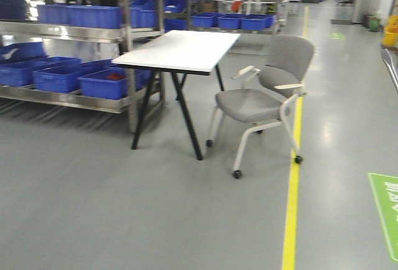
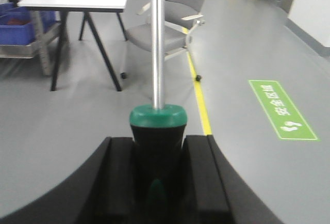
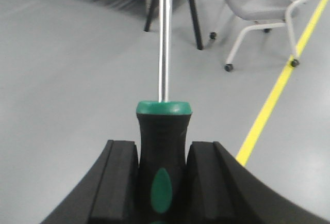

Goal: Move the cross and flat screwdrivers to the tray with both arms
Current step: 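Drive the base away from the table holding both screwdrivers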

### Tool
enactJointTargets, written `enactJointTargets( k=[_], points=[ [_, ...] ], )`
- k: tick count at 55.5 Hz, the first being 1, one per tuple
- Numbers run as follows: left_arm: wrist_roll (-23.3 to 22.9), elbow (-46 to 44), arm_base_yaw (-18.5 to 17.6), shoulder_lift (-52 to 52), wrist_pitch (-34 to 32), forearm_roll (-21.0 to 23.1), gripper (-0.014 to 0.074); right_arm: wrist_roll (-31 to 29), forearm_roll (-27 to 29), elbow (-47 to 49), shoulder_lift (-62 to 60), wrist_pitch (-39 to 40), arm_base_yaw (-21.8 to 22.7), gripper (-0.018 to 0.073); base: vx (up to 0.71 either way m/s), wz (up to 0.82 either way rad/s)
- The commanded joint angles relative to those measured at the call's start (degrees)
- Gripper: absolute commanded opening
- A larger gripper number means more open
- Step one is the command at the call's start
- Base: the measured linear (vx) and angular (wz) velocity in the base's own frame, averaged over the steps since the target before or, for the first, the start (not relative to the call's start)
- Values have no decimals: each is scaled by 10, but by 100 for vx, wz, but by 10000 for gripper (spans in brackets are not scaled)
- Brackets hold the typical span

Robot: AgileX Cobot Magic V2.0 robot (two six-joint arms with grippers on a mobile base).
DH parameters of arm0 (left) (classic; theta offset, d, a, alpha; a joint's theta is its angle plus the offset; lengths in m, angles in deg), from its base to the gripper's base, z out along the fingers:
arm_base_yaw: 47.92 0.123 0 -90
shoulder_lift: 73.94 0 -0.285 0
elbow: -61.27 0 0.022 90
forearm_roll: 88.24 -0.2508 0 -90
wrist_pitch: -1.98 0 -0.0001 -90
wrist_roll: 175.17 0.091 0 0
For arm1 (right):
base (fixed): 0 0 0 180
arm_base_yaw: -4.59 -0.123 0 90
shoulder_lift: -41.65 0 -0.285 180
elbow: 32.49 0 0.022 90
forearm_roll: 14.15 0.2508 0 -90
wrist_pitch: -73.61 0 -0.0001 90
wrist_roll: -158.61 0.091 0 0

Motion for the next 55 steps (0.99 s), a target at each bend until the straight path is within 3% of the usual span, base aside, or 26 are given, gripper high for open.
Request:
enactJointTargets(
  k=[1,28,55],
  points=[
    [-6,-17,-3,-2,-51,9,-3,0,-2,17,-1,50,0,-8,23,-48],
    [-6,-17,-3,-2,-51,9,-3,0,-2,17,-1,50,0,-8,29,-31],
    [-6,-17,-3,-2,-51,9,-3,0,-2,17,-1,46,0,-8,42,16]
  ],
)
